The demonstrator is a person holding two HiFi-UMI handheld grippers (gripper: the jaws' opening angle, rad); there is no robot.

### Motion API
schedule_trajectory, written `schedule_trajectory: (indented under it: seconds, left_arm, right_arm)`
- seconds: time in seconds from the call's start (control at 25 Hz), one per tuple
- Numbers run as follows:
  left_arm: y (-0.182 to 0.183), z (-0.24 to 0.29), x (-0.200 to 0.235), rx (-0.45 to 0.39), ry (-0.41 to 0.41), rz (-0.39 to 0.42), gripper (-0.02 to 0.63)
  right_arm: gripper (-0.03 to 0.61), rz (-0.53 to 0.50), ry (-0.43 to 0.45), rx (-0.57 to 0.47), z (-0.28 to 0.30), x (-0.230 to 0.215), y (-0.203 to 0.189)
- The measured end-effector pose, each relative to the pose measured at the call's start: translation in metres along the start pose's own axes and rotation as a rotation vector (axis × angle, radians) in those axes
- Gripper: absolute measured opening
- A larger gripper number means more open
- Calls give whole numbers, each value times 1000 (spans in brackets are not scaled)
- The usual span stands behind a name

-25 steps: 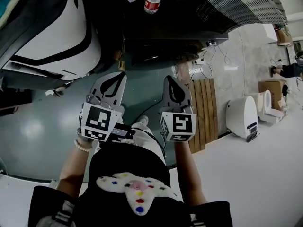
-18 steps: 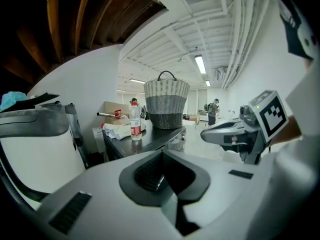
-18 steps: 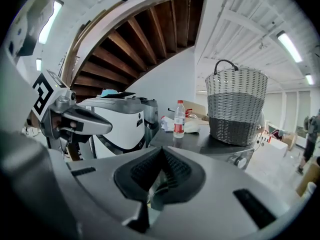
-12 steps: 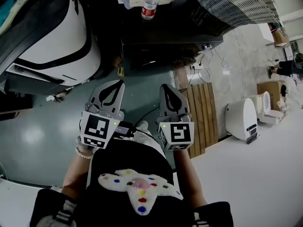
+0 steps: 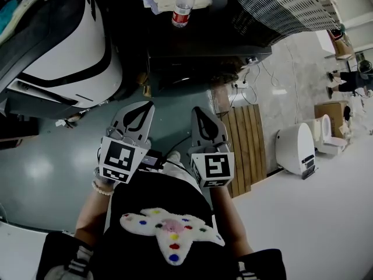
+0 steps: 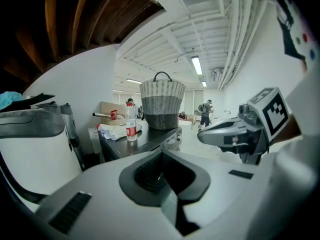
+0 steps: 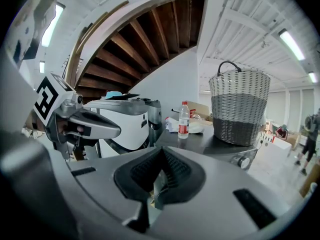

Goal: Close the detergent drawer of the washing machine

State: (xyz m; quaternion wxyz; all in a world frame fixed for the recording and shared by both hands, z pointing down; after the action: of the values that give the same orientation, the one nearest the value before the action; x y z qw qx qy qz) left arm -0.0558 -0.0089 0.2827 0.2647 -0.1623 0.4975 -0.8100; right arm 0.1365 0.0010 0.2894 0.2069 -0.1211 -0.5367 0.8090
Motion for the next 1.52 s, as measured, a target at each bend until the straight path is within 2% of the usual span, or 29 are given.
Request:
schedule_trajectory:
  seconds: [0.08, 0.24, 0.52, 0.72, 0.96, 1.44, 1.52]
  left_arm:
    - [0, 1, 0, 2, -2, 6, 11]
    - [0, 2, 0, 6, -1, 3, 11]
    - [-1, 4, -2, 10, -5, 2, 11]
    - [-1, 5, -1, 12, -2, 5, 11]
    - [0, 7, 0, 14, 1, 7, 11]
    - [0, 11, 1, 22, -3, 9, 11]
    - [0, 11, 1, 22, -3, 10, 11]
  right_arm:
    - [3, -1, 3, 9, 0, 0, -1]
    - [3, 11, 16, 98, -3, 1, -5]
    - [3, -8, 17, 4, 2, 1, 0]
    - [3, 4, 32, 89, 0, 3, -5]
    - [3, -2, 27, 52, 3, 0, -4]
    - [3, -1, 44, 104, 5, 1, -7]
    - [3, -7, 41, 64, 7, 0, -5]
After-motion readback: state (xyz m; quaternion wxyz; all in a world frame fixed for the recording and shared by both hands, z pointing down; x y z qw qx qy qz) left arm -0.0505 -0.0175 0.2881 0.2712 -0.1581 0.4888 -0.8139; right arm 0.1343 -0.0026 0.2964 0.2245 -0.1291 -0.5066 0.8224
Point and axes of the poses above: the fingertips, and each gripper's own axes: z forward along the fingers, x to its left, y out of its top, the point moved 8 cm from there along -z, backward along the fingers, and after that the axes turned 6 degrees about x, right-handed, at the moved point
